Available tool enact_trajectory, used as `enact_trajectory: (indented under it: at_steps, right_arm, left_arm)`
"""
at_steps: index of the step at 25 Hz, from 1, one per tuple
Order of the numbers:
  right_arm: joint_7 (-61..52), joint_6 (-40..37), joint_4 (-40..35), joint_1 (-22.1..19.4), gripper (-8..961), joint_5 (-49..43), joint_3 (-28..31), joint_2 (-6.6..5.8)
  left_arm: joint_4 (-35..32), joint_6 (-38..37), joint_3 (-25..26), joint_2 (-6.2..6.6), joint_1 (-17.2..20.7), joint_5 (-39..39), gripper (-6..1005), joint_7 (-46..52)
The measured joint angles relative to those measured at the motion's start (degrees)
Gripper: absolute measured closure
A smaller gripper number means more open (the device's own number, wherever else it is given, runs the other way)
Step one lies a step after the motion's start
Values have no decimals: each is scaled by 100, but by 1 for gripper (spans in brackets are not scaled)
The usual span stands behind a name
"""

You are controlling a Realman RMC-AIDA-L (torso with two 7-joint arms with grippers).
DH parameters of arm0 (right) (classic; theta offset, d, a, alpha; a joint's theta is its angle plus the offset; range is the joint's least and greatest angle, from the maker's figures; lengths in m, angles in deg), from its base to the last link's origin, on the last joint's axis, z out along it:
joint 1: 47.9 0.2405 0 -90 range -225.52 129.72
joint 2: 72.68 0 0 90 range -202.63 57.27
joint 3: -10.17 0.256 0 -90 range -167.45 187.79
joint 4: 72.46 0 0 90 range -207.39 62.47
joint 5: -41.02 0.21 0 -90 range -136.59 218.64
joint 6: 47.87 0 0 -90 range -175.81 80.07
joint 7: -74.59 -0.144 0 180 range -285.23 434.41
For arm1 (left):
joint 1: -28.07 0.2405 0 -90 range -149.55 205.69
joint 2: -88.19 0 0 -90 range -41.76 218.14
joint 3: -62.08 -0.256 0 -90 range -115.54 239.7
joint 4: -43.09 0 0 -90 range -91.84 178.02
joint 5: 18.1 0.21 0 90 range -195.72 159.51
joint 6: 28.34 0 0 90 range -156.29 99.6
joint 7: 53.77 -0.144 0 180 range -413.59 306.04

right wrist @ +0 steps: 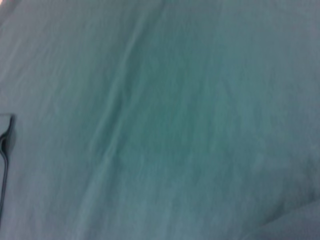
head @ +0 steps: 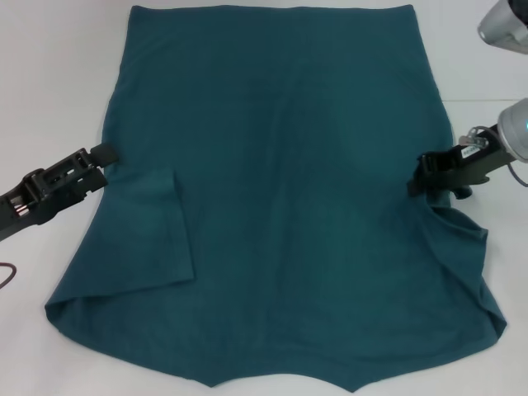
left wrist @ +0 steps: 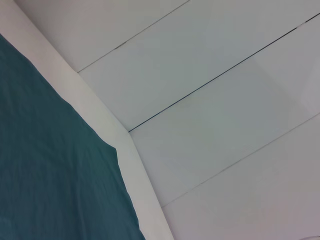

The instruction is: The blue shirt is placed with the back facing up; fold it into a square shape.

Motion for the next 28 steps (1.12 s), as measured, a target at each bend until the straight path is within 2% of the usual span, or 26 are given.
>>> enact_trajectory:
  at_steps: [14, 22, 28]
  right_arm:
    - [-24, 128, 34, 72, 950, 152, -10, 24]
    - [-35, 125, 122, 82, 950, 149, -229, 26]
    - [-11, 326, 297, 121, 852, 311, -241, 69]
  left_arm:
    - [-1, 20, 8, 1, -2, -64, 38, -4]
    - [6, 34, 9, 1, 26, -88, 38, -4]
    - [6, 38, 9, 1, 43, -89, 38, -4]
